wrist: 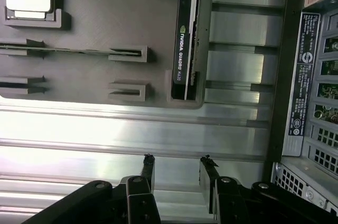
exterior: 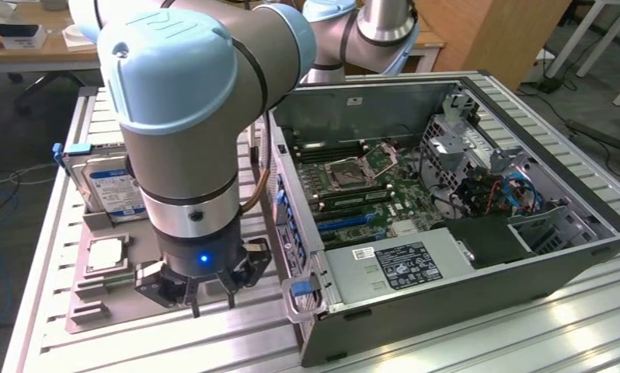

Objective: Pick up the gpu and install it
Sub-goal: 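Pick up the gpu and move the gpu toward the slot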

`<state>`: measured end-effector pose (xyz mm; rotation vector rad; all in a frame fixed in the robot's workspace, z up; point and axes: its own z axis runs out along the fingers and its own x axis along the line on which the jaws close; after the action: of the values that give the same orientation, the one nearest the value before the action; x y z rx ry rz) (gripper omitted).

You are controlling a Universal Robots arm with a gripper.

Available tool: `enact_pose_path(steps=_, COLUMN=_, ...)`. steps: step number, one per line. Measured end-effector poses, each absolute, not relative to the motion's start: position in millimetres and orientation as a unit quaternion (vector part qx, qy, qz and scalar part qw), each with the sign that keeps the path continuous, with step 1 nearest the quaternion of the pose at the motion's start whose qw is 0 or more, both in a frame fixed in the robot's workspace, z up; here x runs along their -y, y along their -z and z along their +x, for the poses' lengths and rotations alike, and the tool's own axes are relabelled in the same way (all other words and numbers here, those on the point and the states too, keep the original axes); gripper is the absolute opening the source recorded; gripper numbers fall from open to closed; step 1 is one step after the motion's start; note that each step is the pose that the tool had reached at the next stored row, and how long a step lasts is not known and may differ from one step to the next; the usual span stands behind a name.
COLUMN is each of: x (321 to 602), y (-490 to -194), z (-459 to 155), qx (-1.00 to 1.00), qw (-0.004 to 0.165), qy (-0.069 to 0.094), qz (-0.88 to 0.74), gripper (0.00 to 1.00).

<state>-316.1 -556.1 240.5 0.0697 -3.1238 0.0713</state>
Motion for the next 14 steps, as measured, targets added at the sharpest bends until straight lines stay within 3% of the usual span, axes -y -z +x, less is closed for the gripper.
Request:
enact_pose_path(steps=8, x=555.9, y=-240.5, z=-317.4, qx=1.000, qw=0.003, qy=-0.016, qz=0.022, gripper=0.47)
enact_pose_path(steps=14, x=550.7, y=-240.5, z=-319.7, qx=0.999, qw=-0.028, qy=-0.011, qz=0.022, gripper=0.47)
